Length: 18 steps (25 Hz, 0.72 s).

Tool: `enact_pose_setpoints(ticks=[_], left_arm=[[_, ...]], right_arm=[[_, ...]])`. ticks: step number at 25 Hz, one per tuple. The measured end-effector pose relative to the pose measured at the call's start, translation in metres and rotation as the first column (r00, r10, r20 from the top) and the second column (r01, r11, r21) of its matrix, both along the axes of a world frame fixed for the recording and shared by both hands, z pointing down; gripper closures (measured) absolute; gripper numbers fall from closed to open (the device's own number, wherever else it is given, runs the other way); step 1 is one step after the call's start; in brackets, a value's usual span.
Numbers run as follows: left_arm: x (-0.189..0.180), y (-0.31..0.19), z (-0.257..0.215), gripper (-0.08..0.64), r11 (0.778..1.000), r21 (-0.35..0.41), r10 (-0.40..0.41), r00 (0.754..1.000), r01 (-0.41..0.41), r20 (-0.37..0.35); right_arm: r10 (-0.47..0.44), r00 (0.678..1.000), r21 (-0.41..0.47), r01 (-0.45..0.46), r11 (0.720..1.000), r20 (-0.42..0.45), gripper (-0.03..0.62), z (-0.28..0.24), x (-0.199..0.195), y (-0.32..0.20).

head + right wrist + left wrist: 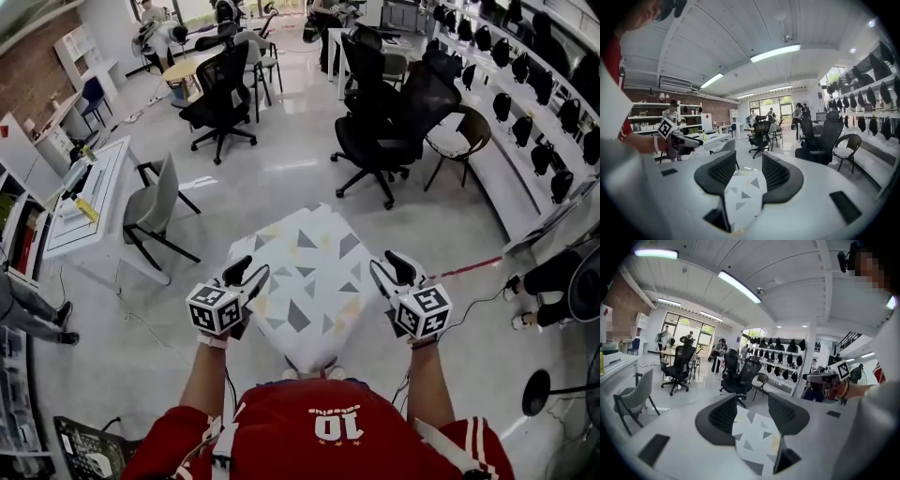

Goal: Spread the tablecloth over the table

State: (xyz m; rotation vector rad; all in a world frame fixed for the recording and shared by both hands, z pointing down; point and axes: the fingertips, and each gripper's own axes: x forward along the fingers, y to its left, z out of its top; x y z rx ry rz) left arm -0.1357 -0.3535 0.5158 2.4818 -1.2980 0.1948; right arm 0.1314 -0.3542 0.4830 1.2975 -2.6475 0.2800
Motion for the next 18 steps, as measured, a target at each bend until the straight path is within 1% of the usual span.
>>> enact_pose_setpoints(ticks=[2, 6, 9, 13, 16, 18], left_arm=[[0.014, -0.006, -0.019, 0.347, 0.999, 0.037, 0.012, 1.0, -0.011, -0.012], [0.031, -0.014, -0.052, 0.379, 0.994, 0.104, 0.017, 0.999, -0.012, -0.046], [0.038, -0.014, -0.072, 0.409, 0.987, 0.16, 0.019, 0.999, -0.014, -0.034], [0.04, -0.016, -0.098, 0.46, 0.972, 0.235, -0.006, 1.0, 0.011, -0.02], [0.041, -0.018, -0.109, 0.495, 0.964, 0.262, -0.043, 0.999, 0.038, 0.016], [0.041, -0.018, -0.114, 0.513, 0.961, 0.273, -0.059, 0.998, 0.052, 0.016]], right_arm=[[0.006, 1.0, 0.009, -0.006, 1.0, 0.005, 0.411, -0.003, -0.001, 0.0], [0.021, 1.0, 0.027, -0.022, 0.999, 0.016, 0.411, -0.013, -0.004, 0.002], [0.05, 0.998, 0.067, -0.052, 0.996, 0.03, 0.417, -0.025, -0.003, 0.005], [0.101, 0.992, 0.123, -0.11, 0.986, 0.077, 0.434, -0.048, 0.003, 0.007], [0.106, 0.989, 0.137, -0.12, 0.983, 0.107, 0.465, -0.06, 0.005, 0.009], [0.111, 0.986, 0.137, -0.129, 0.982, 0.127, 0.487, -0.065, 0.005, 0.01]])
